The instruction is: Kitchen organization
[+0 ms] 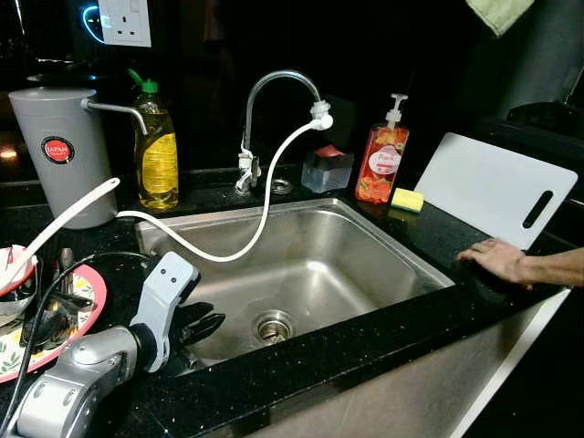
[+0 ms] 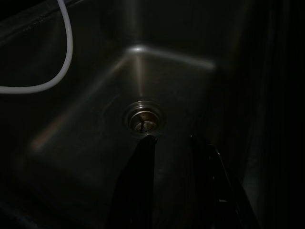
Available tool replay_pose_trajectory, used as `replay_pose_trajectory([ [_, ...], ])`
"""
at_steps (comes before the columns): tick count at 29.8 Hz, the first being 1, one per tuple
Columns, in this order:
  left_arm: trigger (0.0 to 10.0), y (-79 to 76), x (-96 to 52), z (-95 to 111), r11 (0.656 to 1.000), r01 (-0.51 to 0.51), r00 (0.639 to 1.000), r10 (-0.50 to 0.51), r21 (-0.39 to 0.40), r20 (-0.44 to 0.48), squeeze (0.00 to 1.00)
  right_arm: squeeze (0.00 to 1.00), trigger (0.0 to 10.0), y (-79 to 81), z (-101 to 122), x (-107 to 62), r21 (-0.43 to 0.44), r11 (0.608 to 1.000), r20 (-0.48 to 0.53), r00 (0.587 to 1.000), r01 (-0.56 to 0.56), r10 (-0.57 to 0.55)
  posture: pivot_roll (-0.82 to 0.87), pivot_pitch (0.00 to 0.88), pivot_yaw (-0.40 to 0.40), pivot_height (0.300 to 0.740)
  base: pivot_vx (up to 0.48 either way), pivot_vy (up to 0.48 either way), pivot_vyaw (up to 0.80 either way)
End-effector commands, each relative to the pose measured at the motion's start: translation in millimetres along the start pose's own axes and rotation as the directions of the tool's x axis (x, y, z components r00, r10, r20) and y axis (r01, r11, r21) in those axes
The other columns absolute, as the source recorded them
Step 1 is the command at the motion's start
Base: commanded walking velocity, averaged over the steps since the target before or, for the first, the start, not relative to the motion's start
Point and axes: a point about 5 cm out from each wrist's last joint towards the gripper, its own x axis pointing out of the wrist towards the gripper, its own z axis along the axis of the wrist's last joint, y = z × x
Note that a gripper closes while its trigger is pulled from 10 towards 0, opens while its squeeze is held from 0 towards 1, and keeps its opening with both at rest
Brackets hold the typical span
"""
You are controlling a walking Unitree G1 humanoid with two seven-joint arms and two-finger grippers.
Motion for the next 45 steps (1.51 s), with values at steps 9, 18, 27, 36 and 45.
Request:
replay_pose_trajectory([
  [9,10.0,-0.2,-2.5,-9,1.000,0.005,0.999,-0.006,-0.020,-0.046,0.00,0.00,10.0,31.5,27,-8.9,-0.072,0.988,0.252,0.956,-0.138,0.151,-0.06,0.000,-0.099,0.740,0.000,0.000,0.00],
  [18,10.0,0.2,-4.7,-11,1.000,0.017,0.998,-0.018,-0.020,-0.058,0.00,0.00,10.0,20.3,40,-45.3,-0.126,0.992,0.414,0.910,0.027,0.027,-0.08,0.000,-0.091,0.740,0.000,0.000,0.00],
  [27,10.0,0.4,-4.8,-12,1.000,0.019,0.998,-0.020,-0.021,-0.060,0.00,0.00,10.0,3.4,60,-70.8,0.058,0.965,0.414,0.874,0.254,-0.255,-0.09,0.000,-0.093,0.740,0.000,0.000,0.00],
  [36,10.0,-0.9,-2.1,-10,0.999,0.025,0.998,-0.026,-0.027,-0.051,0.00,0.00,10.0,-12.7,124,-73.0,0.183,0.925,0.488,0.785,0.334,-0.381,-0.09,0.000,-0.089,0.740,0.000,0.000,0.00],
  [45,10.0,-0.4,0.5,-9,0.999,0.028,0.999,-0.029,-0.025,-0.045,0.00,0.00,10.0,25.8,245,-134.5,0.175,0.962,0.840,0.477,0.212,-0.258,-0.10,0.000,-0.085,0.740,0.000,0.000,0.00],
])
